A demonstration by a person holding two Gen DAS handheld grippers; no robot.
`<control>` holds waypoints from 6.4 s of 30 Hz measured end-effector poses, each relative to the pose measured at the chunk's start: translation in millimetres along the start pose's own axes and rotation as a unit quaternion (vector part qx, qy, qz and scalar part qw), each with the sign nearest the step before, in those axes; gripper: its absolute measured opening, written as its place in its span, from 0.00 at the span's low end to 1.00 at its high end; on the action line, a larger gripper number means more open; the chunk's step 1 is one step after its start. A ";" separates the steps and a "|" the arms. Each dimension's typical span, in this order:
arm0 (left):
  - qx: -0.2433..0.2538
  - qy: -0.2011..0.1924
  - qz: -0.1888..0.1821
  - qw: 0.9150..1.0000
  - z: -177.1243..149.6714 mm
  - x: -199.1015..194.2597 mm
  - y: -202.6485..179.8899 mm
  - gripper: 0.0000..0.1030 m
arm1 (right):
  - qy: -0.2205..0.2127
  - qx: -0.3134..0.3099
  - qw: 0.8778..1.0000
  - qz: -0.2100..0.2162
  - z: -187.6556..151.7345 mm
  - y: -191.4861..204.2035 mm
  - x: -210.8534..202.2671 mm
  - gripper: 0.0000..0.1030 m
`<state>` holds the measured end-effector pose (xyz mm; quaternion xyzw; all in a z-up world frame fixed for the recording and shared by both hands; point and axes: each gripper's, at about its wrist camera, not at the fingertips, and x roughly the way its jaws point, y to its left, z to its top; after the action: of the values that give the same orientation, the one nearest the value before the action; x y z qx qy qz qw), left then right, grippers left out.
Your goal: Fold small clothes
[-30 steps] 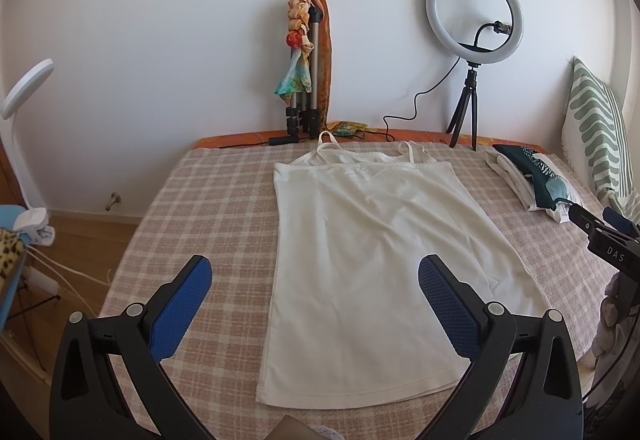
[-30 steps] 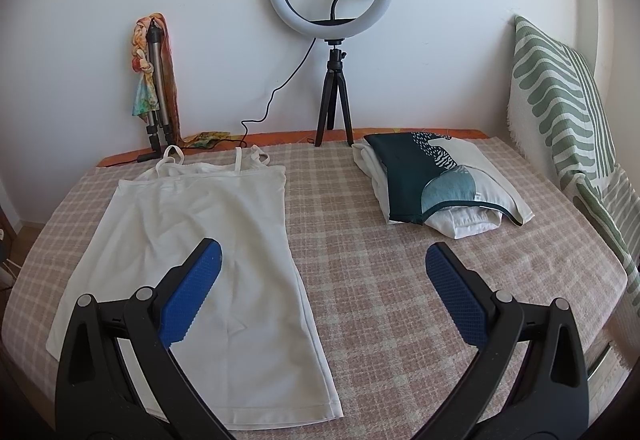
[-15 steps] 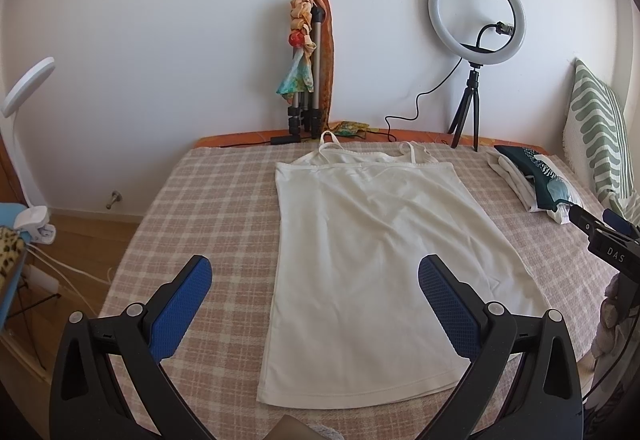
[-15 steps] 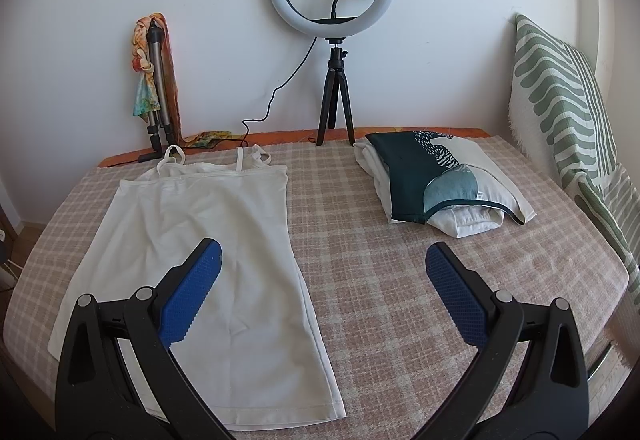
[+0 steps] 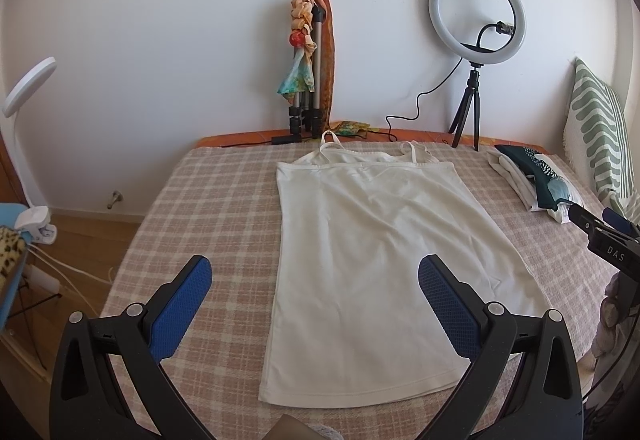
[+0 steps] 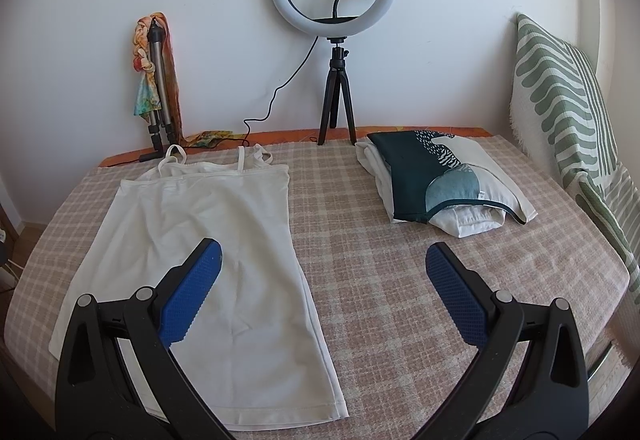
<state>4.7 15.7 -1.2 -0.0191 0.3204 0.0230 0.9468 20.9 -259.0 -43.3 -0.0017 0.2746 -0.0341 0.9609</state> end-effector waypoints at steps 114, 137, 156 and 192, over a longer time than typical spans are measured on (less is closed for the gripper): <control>-0.095 0.170 -0.286 0.938 -73.9 76.7 34.0 0.06 | 0.256 -0.139 0.932 0.215 102.6 306.8 278.4 0.05; -0.002 0.221 -0.320 0.921 -82.9 82.3 -39.6 0.37 | 0.233 -0.091 0.953 0.173 96.7 220.6 279.1 0.51; 0.042 0.185 -0.264 0.946 -92.9 66.3 -70.5 0.40 | 0.182 0.033 0.959 0.215 110.6 17.4 159.5 0.58; 0.065 0.229 -0.185 0.953 104.6 241.3 -204.8 0.50 | 0.284 0.073 0.941 0.170 -81.6 -58.4 28.0 0.48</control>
<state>270.9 -175.9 -60.3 -0.0215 0.5204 -0.1781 0.8348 -2.3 -317.9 -126.1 0.1246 0.5295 0.1107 0.8318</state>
